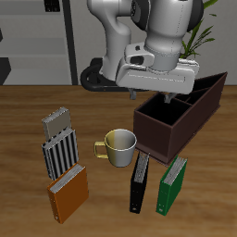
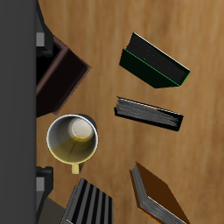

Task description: Place the green book into the left desk caddy's left compartment

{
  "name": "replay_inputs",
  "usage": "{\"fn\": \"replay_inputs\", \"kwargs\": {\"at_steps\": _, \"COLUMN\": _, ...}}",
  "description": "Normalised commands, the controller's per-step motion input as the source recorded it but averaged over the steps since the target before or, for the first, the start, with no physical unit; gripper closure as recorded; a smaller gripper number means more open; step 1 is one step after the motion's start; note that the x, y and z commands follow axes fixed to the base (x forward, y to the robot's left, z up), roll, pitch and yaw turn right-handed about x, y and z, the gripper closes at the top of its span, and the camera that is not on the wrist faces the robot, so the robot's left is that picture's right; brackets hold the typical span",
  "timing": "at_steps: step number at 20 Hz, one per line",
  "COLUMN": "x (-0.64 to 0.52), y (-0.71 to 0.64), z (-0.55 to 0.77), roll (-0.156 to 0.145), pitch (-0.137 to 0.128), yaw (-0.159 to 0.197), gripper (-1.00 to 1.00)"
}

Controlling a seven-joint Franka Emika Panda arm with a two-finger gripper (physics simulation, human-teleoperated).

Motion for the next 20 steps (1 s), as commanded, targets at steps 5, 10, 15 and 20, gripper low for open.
{"fn": "replay_inputs", "kwargs": {"at_steps": 5, "x": 0.36, "y": 0.31, "z": -0.08, "roll": 0.002, "pitch": 0.02, "yaw": -0.056, "gripper": -1.0}}
{"fn": "replay_inputs", "kwargs": {"at_steps": 10, "x": 0.4, "y": 0.35, "z": -0.17, "roll": 0.008, "pitch": 0.007, "yaw": -0.037, "gripper": -1.0}}
{"fn": "replay_inputs", "kwargs": {"at_steps": 15, "x": 0.33, "y": 0.23, "z": -0.22, "roll": -0.006, "pitch": 0.016, "yaw": -0.057, "gripper": -1.0}}
{"fn": "replay_inputs", "kwargs": {"at_steps": 20, "x": 0.22, "y": 0.18, "z": -0.21, "roll": 0.025, "pitch": -0.019, "yaw": -0.03, "gripper": -1.0}}
